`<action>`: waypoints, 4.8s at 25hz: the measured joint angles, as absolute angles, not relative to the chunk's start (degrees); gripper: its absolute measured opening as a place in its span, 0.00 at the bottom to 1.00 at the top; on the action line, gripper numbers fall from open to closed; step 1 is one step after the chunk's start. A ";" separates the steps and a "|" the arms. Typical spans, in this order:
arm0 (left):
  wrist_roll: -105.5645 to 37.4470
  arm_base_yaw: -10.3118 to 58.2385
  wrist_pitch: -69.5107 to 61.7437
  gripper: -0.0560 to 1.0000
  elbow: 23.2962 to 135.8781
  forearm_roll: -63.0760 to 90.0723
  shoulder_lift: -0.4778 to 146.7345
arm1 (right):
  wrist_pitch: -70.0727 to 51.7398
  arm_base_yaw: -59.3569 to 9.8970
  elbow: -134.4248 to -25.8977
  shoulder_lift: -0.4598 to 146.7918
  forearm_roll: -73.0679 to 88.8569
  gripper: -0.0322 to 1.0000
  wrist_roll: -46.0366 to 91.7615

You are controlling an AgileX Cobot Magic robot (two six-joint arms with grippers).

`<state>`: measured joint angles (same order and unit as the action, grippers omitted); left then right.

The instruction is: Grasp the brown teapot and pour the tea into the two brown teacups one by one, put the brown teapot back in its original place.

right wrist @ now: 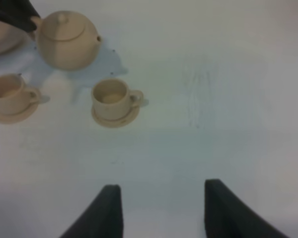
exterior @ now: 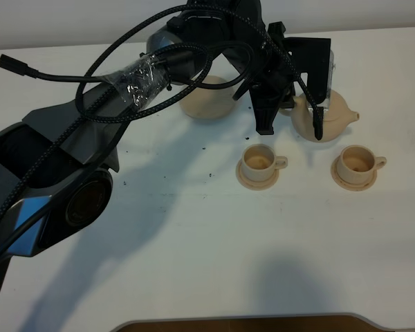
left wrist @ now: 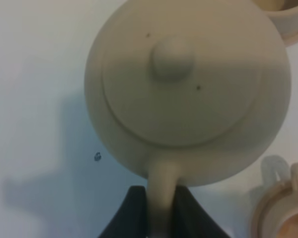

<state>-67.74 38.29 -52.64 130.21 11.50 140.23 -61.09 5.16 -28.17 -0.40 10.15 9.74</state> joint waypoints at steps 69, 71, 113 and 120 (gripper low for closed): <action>-81.90 43.82 -47.09 0.15 130.21 -1.88 141.96 | -61.09 5.16 -28.17 -0.40 10.15 0.42 9.74; -82.74 44.02 -46.95 0.15 130.21 -1.88 141.96 | -61.09 5.16 -28.17 -0.40 10.15 0.42 9.74; -94.47 45.82 -42.83 0.15 130.21 -6.09 140.92 | -61.09 5.16 -28.17 -0.40 10.15 0.42 9.74; -95.84 46.54 -42.18 0.15 130.21 -6.09 140.92 | -61.09 5.16 -28.17 -0.40 10.15 0.42 9.74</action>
